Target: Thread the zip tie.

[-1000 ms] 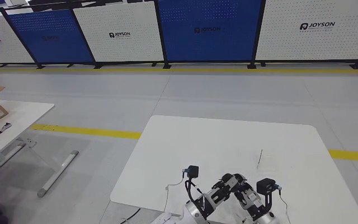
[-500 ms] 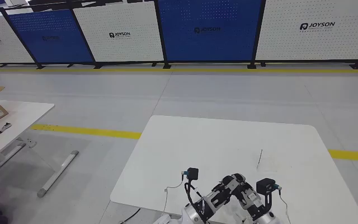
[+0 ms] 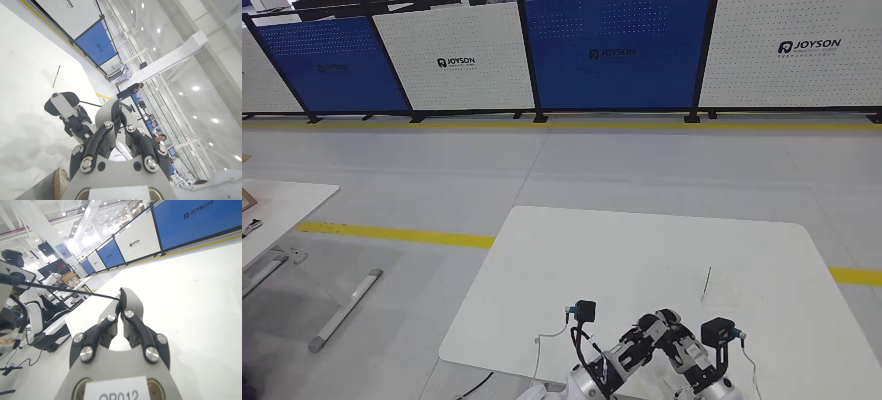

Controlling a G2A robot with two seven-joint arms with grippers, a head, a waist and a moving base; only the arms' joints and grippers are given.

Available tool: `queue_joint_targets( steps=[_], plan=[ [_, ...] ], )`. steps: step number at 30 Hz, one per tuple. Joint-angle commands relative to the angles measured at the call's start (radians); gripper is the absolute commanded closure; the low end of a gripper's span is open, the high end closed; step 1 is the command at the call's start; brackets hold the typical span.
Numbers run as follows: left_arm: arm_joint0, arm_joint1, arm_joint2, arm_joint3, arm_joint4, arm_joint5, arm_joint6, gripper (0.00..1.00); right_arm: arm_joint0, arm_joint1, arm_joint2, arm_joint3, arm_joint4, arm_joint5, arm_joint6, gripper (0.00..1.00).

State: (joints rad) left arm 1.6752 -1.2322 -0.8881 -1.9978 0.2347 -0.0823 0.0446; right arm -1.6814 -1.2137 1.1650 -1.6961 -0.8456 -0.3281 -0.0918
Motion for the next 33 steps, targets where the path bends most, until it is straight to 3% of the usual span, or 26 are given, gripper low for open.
queue_joint_targets(
  steps=[1,16,25,33],
  plan=[
    [-0.004,-0.002,0.001,0.007,-0.006,0.006,0.015,1.00,-0.004,0.001,0.004,-0.003,0.007,-0.010,-0.006,0.00],
    [-0.034,-0.013,-0.079,0.074,-0.181,0.014,0.129,1.00,-0.068,0.028,0.035,-0.072,0.062,-0.012,-0.134,0.00],
    [-0.032,-0.014,-0.125,0.122,-0.232,0.018,0.147,1.00,-0.147,0.065,0.093,-0.128,0.131,-0.012,-0.268,0.00],
    [-0.033,-0.014,-0.126,0.125,-0.233,0.020,0.137,1.00,-0.147,0.065,0.093,-0.128,0.131,-0.012,-0.268,0.00]
  ],
)
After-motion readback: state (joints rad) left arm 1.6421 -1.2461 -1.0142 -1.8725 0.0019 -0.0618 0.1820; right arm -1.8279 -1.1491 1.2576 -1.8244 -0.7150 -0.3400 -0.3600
